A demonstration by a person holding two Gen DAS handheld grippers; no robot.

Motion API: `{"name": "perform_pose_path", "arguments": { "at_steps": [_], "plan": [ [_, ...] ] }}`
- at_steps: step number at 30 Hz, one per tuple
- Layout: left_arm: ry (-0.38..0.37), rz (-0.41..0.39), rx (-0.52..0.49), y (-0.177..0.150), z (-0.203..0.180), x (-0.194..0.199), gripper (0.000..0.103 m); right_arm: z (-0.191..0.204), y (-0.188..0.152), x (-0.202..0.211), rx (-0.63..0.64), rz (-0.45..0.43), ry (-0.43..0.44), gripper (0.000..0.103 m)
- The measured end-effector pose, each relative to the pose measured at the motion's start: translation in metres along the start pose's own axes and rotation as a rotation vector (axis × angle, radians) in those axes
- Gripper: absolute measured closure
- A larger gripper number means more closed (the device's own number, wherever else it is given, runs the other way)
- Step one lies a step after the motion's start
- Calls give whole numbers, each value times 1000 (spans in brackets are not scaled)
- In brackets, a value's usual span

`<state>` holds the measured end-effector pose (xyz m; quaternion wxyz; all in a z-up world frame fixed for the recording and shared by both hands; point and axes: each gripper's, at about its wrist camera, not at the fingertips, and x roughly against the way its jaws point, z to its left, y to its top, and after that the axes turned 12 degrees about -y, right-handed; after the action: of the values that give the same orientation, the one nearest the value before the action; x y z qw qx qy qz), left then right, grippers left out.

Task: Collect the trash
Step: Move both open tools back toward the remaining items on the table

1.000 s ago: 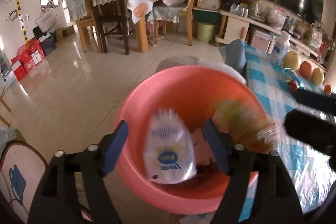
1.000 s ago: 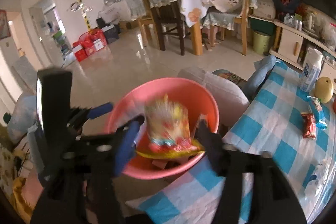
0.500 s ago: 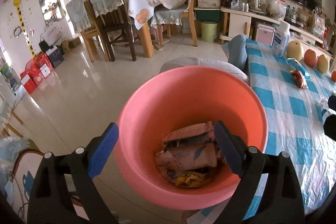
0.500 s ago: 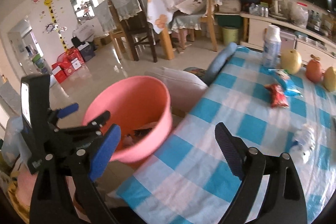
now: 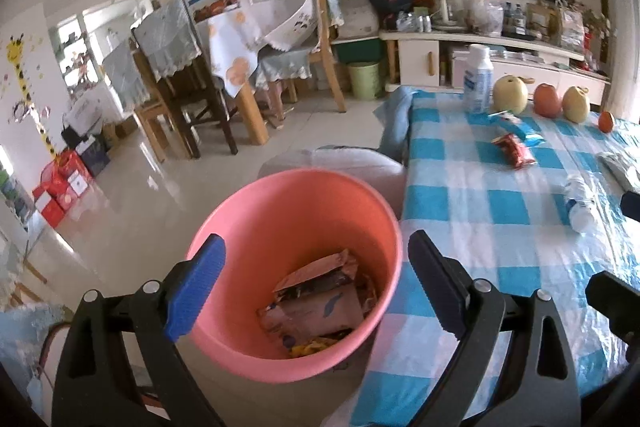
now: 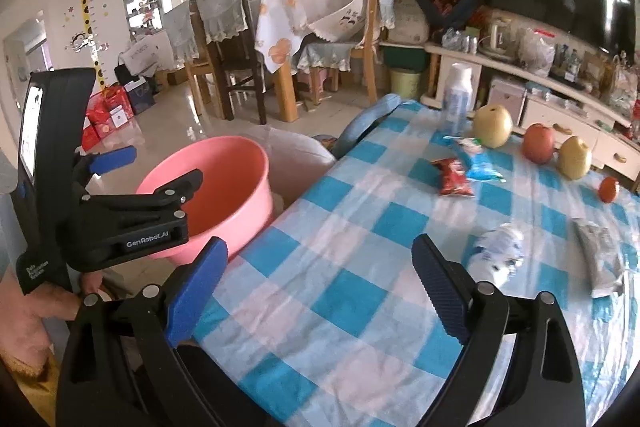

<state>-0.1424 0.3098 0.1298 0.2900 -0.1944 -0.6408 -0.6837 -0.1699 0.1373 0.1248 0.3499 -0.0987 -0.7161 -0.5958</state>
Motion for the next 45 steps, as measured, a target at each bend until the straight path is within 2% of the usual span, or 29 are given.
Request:
{"name": "perform_pose_path", "arguments": {
  "at_steps": [24, 45],
  "plan": [
    [-7, -70, -156, 23, -91, 33, 9, -83, -29, 41, -105, -62, -84, 10],
    [-18, -54, -273, 27, -165, 32, 9, -167, -53, 44, -259, -45, -132, 10]
  ]
}}
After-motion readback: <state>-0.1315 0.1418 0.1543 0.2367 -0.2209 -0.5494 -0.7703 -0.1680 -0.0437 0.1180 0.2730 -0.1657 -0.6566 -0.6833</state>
